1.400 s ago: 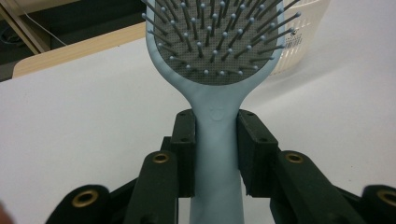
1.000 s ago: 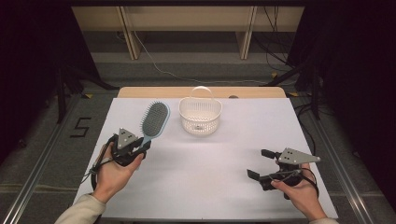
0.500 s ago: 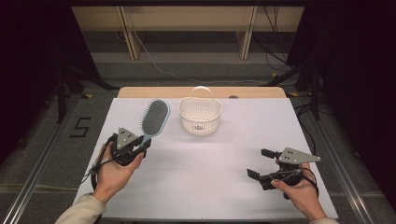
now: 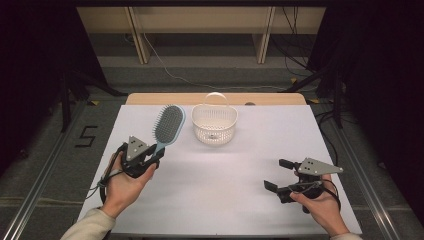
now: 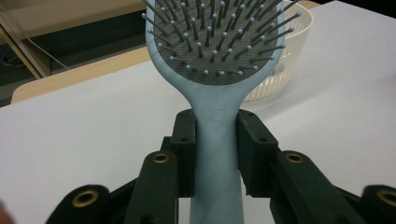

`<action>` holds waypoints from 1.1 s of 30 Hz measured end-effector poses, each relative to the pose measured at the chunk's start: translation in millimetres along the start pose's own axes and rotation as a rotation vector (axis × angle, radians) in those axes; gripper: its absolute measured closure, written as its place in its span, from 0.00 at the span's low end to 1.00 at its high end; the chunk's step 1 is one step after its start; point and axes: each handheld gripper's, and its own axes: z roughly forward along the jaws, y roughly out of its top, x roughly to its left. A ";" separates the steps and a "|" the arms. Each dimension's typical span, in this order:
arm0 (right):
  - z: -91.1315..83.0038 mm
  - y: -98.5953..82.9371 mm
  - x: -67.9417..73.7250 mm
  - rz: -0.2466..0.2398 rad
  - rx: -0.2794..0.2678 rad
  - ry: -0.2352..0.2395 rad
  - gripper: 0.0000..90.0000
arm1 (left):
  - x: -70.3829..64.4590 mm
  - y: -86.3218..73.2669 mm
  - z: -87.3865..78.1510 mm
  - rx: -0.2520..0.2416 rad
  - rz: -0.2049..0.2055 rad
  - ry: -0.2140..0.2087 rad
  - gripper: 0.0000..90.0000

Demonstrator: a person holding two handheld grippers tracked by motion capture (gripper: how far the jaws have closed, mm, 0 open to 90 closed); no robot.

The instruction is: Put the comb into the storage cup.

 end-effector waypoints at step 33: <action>6.7 2.6 1.2 0.034 -0.020 0.019 0.06 | -10.4 10.5 5.2 -0.062 -0.017 -0.034 0.77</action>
